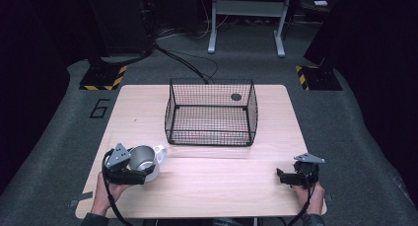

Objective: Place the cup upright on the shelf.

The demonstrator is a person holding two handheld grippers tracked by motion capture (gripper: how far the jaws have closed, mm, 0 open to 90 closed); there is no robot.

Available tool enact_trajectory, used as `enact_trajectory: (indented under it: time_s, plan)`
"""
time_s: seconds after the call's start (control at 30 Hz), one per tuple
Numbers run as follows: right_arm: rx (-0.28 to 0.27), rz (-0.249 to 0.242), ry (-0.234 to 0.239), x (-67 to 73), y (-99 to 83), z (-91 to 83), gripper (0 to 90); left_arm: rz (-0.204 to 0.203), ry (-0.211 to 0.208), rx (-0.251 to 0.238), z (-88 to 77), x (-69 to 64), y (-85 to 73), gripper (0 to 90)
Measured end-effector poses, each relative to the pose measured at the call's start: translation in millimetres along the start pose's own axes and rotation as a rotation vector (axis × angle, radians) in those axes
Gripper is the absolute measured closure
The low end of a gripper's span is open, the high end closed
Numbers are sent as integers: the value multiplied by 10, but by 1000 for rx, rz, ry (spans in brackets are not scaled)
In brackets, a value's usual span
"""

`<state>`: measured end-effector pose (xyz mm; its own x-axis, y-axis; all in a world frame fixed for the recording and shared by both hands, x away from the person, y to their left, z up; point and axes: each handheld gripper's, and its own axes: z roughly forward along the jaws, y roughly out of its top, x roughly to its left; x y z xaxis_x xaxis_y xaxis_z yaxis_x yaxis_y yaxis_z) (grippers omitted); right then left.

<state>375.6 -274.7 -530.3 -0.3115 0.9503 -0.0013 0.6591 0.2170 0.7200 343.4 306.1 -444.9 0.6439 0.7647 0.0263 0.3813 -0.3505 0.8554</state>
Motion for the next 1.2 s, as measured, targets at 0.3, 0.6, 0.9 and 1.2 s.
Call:
enact_trajectory:
  time_s: [0.3,0.6,0.9,1.2]
  plan:
    - [0,1,-1,0,0,1,3,25,-40,-5,41,-66,66,66]
    - [0,2,-1,0,1,1,3,45,-78,-9,84,-166,192,66]
    - [0,3,-1,0,1,1,3,71,-107,3,227,-258,293,66]
    - [0,2,-1,-1,1,1,3,96,-144,3,288,-348,435,66]
